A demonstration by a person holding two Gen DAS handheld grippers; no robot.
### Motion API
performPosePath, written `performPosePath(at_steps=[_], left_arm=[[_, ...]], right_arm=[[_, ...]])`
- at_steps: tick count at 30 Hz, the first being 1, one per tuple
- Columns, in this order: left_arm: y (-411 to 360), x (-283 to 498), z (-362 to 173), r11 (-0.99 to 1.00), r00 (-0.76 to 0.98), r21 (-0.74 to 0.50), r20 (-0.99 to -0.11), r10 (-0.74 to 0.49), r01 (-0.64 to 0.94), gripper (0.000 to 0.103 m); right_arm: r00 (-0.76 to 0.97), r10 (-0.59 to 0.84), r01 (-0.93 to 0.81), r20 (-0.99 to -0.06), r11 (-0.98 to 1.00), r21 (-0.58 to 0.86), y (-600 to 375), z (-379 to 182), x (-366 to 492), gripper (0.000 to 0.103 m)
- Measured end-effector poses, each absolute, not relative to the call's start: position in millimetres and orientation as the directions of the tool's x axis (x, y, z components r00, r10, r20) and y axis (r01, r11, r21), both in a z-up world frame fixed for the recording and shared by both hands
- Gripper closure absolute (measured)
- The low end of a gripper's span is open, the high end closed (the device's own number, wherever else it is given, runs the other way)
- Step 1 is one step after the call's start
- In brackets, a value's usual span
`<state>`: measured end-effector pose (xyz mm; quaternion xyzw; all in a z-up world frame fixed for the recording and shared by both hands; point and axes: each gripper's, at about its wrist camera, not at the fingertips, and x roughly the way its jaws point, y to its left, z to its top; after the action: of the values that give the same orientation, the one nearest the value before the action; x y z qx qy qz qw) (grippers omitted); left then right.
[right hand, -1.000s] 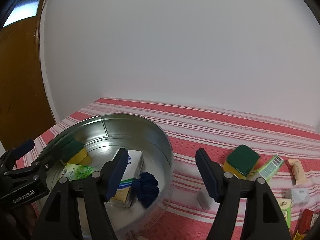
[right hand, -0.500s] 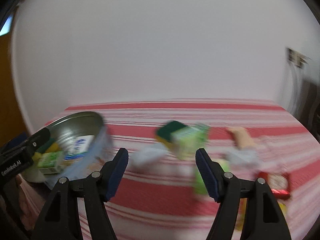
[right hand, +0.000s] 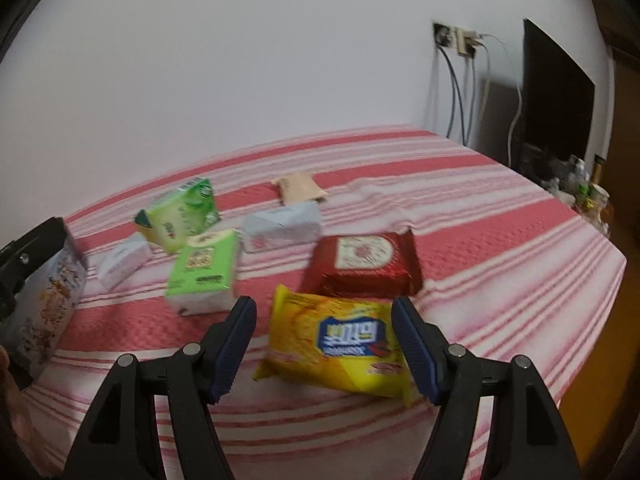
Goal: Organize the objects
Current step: 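Move the right gripper to the yellow Xiaowei snack packet and grasp it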
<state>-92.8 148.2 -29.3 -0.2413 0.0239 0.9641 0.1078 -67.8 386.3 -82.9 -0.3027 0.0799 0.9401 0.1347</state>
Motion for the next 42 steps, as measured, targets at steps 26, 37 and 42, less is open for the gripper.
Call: performPosePath(at_steps=[26, 37, 42], left_arm=[[204, -120, -55, -0.933, -0.724, 0.028, -0.639, 0.260, -0.359, 0.000], [223, -143, -69, -0.919, -0.650, 0.005, -0.709, 0.275, -0.395, 0.002], [224, -147, -73, -0.907, -0.612, -0.025, -0.730, 0.305, -0.421, 0.030]], right_arm=[[-0.784, 0.169, -0.250, -0.598, -0.967, 0.055, 411, -90, -77, 0.029], [-0.779, 0.183, -0.262, -0.600, -0.964, 0.046, 424, -90, -81, 0.029], [-0.792, 0.168, -0.248, -0.588, -0.967, 0.058, 424, -90, -79, 0.029]])
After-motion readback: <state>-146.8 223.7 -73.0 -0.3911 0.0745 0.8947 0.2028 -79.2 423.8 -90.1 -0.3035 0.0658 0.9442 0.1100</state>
